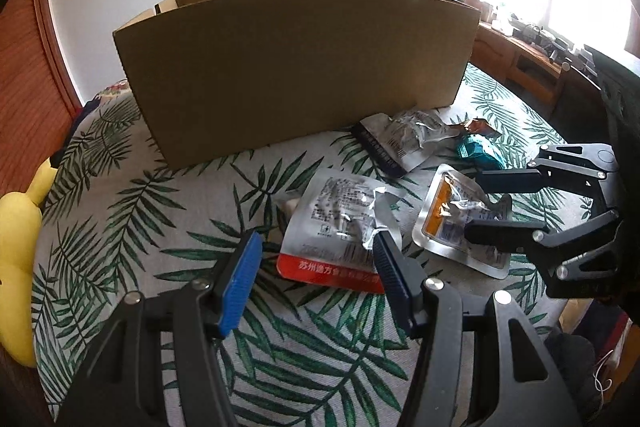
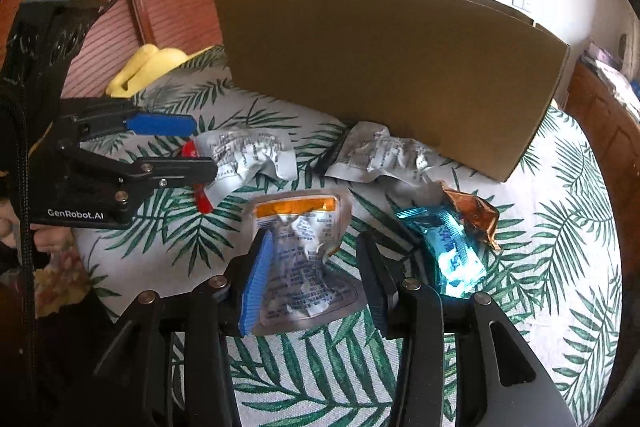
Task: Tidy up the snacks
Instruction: 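Reach left tool to red-banded white bag while right tool reaches orange-strip packet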
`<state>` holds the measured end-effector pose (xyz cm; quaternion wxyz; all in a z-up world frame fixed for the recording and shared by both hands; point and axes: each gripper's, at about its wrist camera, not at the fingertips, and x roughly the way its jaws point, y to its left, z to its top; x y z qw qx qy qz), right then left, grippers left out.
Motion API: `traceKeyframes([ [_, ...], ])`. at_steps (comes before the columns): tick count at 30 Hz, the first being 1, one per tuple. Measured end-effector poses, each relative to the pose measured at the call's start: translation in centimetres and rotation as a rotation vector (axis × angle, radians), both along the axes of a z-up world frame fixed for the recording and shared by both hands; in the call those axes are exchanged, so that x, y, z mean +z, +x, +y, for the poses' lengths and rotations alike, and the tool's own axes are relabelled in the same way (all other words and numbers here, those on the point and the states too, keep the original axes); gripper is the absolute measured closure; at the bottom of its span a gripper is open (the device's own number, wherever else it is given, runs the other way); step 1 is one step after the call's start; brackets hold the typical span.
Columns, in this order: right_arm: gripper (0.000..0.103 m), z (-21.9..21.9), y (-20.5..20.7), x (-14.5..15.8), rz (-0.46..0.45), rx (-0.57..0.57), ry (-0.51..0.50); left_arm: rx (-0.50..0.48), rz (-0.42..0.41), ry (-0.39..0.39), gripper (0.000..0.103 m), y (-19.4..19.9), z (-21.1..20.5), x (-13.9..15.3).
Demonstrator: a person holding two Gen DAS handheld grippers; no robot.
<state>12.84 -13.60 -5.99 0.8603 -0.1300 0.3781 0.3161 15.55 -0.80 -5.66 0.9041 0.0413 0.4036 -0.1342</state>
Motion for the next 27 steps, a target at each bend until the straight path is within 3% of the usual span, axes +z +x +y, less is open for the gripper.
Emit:
traceKeyframes([
  [12,0.037,1.5,-0.5,-0.8,-0.022,0.023,-0.064,0.004,0.001,-0.007,0.044,0.4,0.0,0.1],
  [22,0.037,0.9,-1.1,-0.9,-0.018,0.007,-0.043,-0.008,0.002,-0.015,0.044,1.0,-1.0,0.3],
  [27,0.046,0.2,-1.4,-0.9,-0.031,-0.002,-0.026,-0.018,0.01,-0.004,0.043,1.8,-1.8,0.3],
])
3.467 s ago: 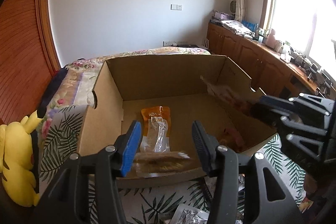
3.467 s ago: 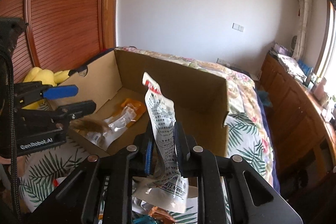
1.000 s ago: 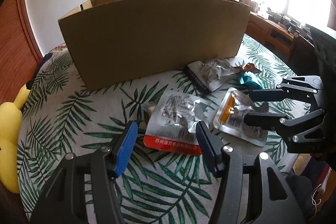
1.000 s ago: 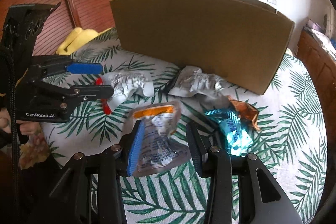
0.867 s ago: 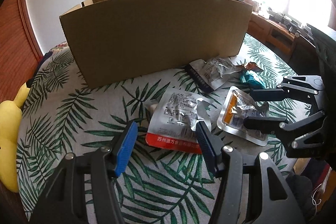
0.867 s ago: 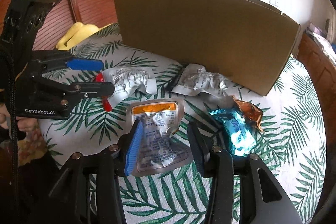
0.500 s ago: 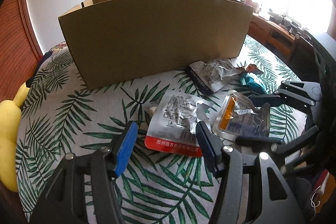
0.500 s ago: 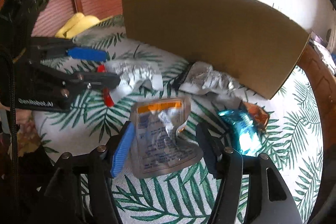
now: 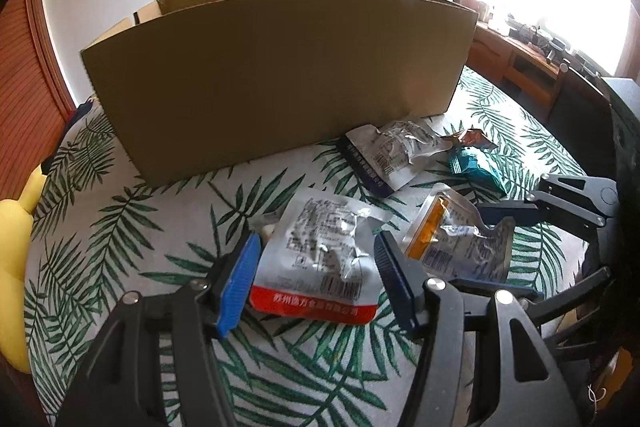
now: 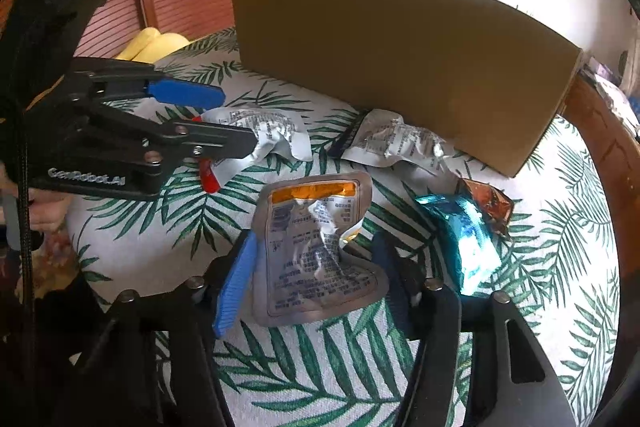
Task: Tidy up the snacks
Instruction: 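Reach left tool to red-banded white bag while right tool reaches orange-strip packet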
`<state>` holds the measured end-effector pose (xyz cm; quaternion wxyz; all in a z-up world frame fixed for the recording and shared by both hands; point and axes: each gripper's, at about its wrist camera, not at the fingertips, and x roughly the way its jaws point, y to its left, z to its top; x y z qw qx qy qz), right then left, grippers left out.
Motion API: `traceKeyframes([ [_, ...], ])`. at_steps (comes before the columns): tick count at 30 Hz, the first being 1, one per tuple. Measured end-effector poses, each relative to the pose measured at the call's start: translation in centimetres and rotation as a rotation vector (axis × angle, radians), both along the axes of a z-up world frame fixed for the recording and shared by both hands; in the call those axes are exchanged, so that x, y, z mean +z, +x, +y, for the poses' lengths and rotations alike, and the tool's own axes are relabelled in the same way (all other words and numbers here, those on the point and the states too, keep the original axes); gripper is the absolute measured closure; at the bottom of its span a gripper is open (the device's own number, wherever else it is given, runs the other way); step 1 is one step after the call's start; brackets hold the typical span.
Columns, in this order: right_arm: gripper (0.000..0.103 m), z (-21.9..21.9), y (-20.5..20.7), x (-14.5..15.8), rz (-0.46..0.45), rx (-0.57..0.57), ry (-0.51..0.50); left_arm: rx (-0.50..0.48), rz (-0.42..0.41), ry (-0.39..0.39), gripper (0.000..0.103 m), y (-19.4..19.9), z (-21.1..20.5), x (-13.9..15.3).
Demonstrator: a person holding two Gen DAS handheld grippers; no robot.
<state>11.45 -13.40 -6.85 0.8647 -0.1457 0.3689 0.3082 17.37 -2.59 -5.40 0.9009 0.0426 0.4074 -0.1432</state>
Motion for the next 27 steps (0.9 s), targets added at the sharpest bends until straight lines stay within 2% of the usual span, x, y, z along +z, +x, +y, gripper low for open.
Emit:
traceKeyframes([
  [4,0.046,-0.1,-0.1,0.0,-0.004,-0.012,0.013,-0.009,0.0,0.013,0.043,0.4,-0.5,-0.1],
  [8,0.046,-0.4,-0.4,0.0,-0.018,-0.022,0.01,-0.023,0.007,-0.006,0.041,0.6,-0.6,0.2],
  [10,0.046,-0.3,-0.4,0.0,-0.021,-0.026,0.01,-0.032,0.014,-0.003,0.033,0.7,-0.8,0.1],
  [12,0.046,-0.4,-0.4,0.1,-0.023,-0.029,0.012,-0.052,0.034,0.016,0.03,1.0,-1.2,-0.3],
  [17,0.046,-0.4,-0.4,0.1,-0.025,-0.031,0.013,-0.05,0.015,0.107,0.03,1.3,-1.9,-1.0],
  [23,0.046,-0.4,-0.5,0.0,-0.031,-0.046,0.025,-0.045,0.017,0.121,0.025,1.9,-2.2,-1.4],
  [27,0.046,-0.4,-0.7,-0.2,-0.037,-0.058,0.03,-0.03,0.029,0.101,0.022,2.1,-1.8,-1.6],
])
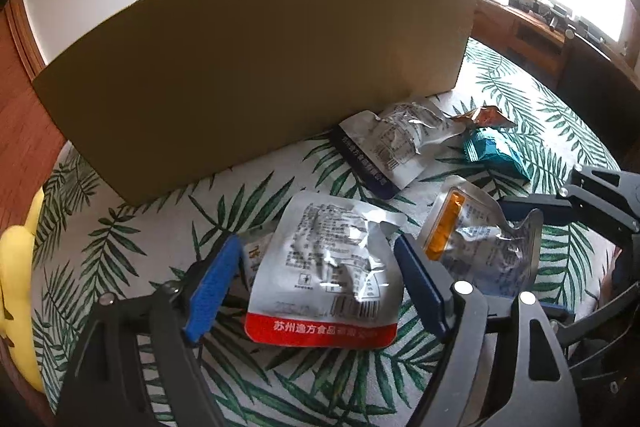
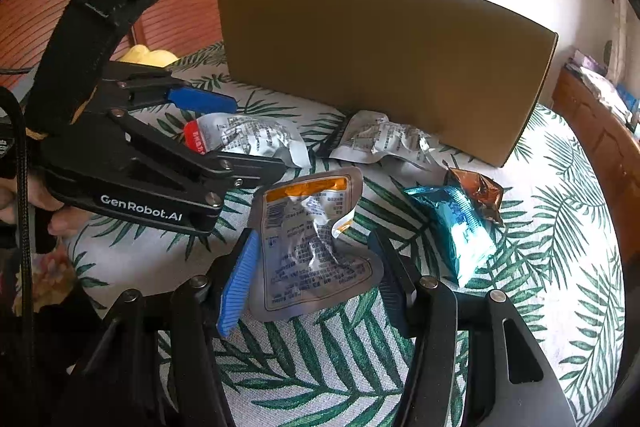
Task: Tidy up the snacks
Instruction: 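Reach left tool to red-banded white bag while right tool reaches orange-strip packet, then grasp the red-banded bag with left tool while right tool grasps orange-strip packet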
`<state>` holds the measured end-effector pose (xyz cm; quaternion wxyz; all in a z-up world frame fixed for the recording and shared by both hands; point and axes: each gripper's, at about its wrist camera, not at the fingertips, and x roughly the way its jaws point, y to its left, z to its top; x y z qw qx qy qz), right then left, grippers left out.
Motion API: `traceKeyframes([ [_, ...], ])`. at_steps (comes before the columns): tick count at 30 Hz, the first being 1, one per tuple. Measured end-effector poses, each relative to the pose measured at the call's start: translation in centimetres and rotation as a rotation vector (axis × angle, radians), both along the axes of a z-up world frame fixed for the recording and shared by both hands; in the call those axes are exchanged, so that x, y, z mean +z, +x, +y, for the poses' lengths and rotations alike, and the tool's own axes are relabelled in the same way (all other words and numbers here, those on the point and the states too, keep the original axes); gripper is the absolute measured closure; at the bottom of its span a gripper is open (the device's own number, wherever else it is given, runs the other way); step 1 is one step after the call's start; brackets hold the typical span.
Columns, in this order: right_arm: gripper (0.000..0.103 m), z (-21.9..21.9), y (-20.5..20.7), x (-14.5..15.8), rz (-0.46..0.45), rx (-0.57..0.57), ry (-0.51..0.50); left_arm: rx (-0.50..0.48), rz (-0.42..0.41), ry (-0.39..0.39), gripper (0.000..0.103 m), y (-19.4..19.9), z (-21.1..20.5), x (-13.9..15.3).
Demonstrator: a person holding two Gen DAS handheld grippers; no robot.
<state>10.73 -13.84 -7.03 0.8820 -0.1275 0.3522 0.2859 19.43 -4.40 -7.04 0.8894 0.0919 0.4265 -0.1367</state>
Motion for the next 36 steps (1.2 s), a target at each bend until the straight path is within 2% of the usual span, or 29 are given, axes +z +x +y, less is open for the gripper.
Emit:
traceKeyframes([
  [2,0.046,-0.1,0.1,0.0,0.005,-0.008,0.007,0.013,0.019,-0.006,0.022,0.3,0.2,0.0],
  [5,0.045,-0.1,0.0,0.1,0.005,-0.02,0.008,0.027,0.062,-0.07,0.022,0.5,1.4,0.0],
  [9,0.044,0.0,0.0,0.1,0.001,-0.036,0.008,-0.001,0.049,-0.054,0.03,-0.4,1.6,0.0],
  [21,0.043,0.0,-0.3,-0.1,0.004,-0.048,0.012,-0.036,0.004,-0.03,0.035,-2.0,1.1,0.3],
  [30,0.043,-0.2,-0.3,0.0,0.008,-0.044,0.013,-0.041,0.036,-0.038,0.03,-1.9,1.0,0.3],
  [36,0.043,-0.2,-0.5,0.1,0.012,-0.034,0.008,-0.042,0.036,-0.011,0.027,-0.9,0.4,0.4],
])
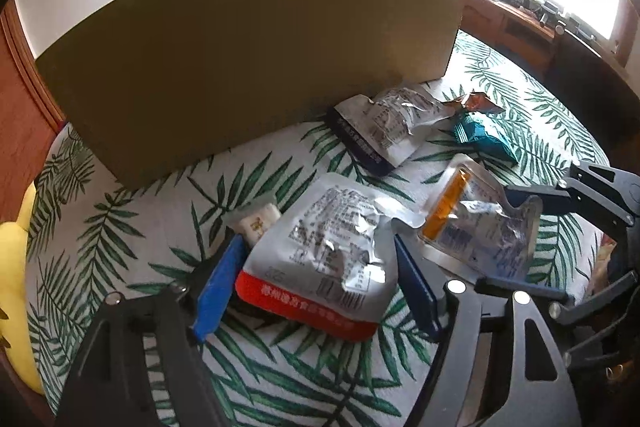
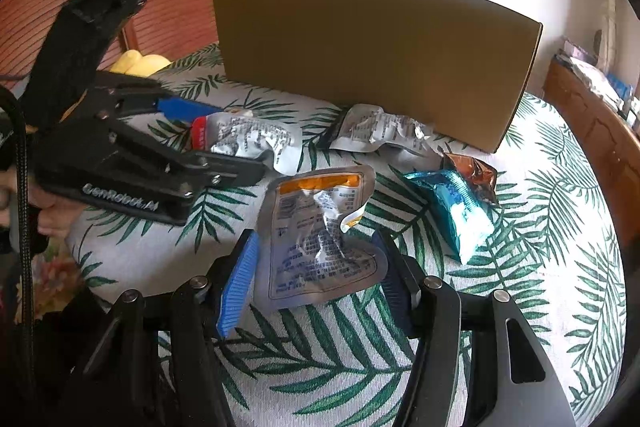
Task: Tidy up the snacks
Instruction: 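Grasp the red-banded bag with left tool while right tool grasps orange-strip packet, then lift both held packets and carry them over the cardboard box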
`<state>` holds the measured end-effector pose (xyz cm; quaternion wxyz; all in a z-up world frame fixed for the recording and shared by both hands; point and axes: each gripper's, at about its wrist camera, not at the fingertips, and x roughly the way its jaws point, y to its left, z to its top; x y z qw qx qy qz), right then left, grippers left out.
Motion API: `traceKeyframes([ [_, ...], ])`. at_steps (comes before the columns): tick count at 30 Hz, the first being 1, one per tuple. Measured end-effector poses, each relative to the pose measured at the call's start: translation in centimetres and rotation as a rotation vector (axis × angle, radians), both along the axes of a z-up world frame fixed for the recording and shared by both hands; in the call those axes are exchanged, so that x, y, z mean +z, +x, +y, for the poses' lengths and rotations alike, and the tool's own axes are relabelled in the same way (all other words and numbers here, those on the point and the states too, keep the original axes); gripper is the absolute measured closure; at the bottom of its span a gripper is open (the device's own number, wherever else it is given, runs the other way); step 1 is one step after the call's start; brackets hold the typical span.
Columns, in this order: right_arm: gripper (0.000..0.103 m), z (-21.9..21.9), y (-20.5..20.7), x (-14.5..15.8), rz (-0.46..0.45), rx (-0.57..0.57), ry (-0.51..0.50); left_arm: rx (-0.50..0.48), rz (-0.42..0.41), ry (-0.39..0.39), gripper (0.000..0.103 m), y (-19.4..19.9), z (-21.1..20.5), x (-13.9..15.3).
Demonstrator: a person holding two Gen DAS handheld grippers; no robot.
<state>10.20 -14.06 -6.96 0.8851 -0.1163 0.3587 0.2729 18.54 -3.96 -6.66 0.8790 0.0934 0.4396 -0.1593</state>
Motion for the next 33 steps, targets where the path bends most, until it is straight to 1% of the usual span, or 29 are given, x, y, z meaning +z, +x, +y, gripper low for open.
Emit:
traceKeyframes([
  [6,0.043,-0.1,-0.2,0.0,0.0,0.004,-0.001,0.0,-0.002,-0.004,0.026,0.7,-0.8,0.0],
  [8,0.045,-0.1,-0.3,0.0,0.001,0.005,-0.002,0.0,-0.006,-0.007,0.029,1.0,-0.9,-0.1],
  [9,0.058,-0.1,-0.3,0.1,-0.002,0.002,-0.001,0.001,-0.011,-0.01,0.033,1.0,-0.9,-0.1],
  [11,0.066,-0.6,-0.2,0.4,0.028,0.003,0.042,-0.003,-0.014,-0.008,0.035,0.6,-0.3,-0.1],
  [13,0.068,-1.0,-0.1,0.4,0.043,0.005,0.067,-0.006,-0.025,0.0,0.037,0.2,-0.3,0.0],
  [16,0.069,-1.3,-0.5,0.5,0.037,0.005,0.083,-0.004,-0.043,0.002,0.037,-0.8,-0.4,0.2],
  [17,0.072,-1.4,-0.6,0.6,0.036,0.004,0.095,-0.007,-0.051,0.002,0.037,-1.3,-0.4,0.3],
  [18,0.08,-1.6,-0.8,0.9,0.034,0.01,0.125,-0.008,-0.057,0.0,0.037,-1.5,-0.3,0.4],
  [20,0.083,-1.7,-1.0,1.4,0.035,0.012,0.137,-0.007,-0.066,-0.009,0.037,-1.9,-0.2,0.7],
  [23,0.084,-1.5,-1.3,1.7,0.022,0.014,0.123,0.0,-0.078,-0.025,0.037,-2.1,0.1,1.4],
  [27,0.086,-1.5,-1.6,2.0,0.021,0.013,0.135,0.011,-0.096,-0.048,0.037,-2.7,1.0,2.0],
  [33,0.089,-1.4,-1.9,2.4,0.004,0.02,0.137,0.014,-0.114,-0.067,0.037,-3.3,1.1,2.7],
])
